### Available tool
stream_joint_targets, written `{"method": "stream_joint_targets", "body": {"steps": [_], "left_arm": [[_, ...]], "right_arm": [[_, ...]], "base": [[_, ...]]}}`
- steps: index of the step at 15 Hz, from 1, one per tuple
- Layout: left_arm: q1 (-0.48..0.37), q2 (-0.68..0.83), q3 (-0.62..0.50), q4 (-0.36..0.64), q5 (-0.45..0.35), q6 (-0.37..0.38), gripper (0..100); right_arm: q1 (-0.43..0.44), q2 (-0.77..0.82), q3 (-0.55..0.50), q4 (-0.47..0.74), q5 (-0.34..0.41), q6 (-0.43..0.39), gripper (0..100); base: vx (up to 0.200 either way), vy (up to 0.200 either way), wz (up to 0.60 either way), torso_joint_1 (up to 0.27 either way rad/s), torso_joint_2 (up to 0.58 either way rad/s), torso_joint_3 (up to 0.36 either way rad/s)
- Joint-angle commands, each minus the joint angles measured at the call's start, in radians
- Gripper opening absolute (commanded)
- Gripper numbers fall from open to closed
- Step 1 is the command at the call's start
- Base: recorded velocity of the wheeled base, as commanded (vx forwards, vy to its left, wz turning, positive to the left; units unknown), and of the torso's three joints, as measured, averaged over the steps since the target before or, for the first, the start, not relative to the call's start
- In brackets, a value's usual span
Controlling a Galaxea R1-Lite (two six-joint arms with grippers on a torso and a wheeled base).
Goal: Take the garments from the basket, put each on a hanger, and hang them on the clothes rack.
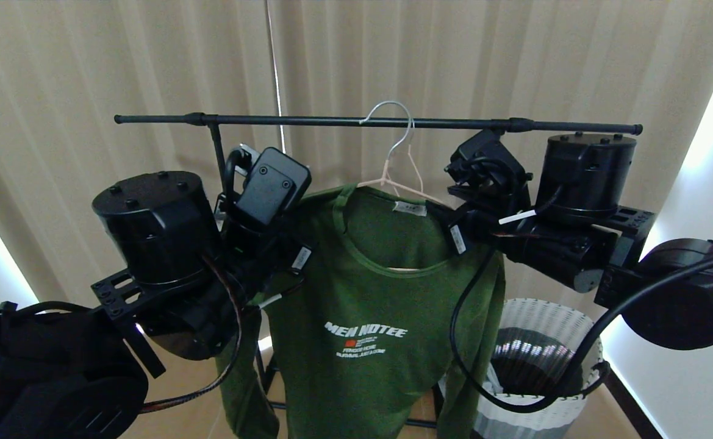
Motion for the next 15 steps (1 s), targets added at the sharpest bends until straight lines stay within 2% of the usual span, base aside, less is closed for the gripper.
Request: {"method": "stream_joint_targets", "body": {"steps": [1,10,11,13,15], "left_arm": [[0.000,-0.008,0.013,0.000,0.000,0.000,0],[0.006,-0.014,0.014,0.002,0.000,0.000,0],[0.006,-0.020,0.022,0.006,-0.001,0.000,100],[0.003,-0.027,0.025,0.006,-0.014,0.000,100],[0.003,-0.066,0.057,0.008,-0.073,-0.003,100]], "right_arm": [[0.000,-0.002,0.000,0.000,-0.001,-0.001,0],[0.008,-0.033,0.013,0.000,0.000,0.001,0],[0.008,-0.042,0.019,0.000,0.000,0.001,0],[0.008,-0.048,0.024,0.000,0.000,0.001,0],[-0.006,-0.081,0.050,0.001,-0.001,0.001,0]], "base": [[0.000,0.000,0.00,0.000,0.00,0.000],[0.000,0.000,0.00,0.000,0.00,0.000],[0.000,0.000,0.00,0.000,0.00,0.000],[0.000,0.000,0.00,0.000,0.00,0.000],[0.000,0.000,0.00,0.000,0.00,0.000]]}}
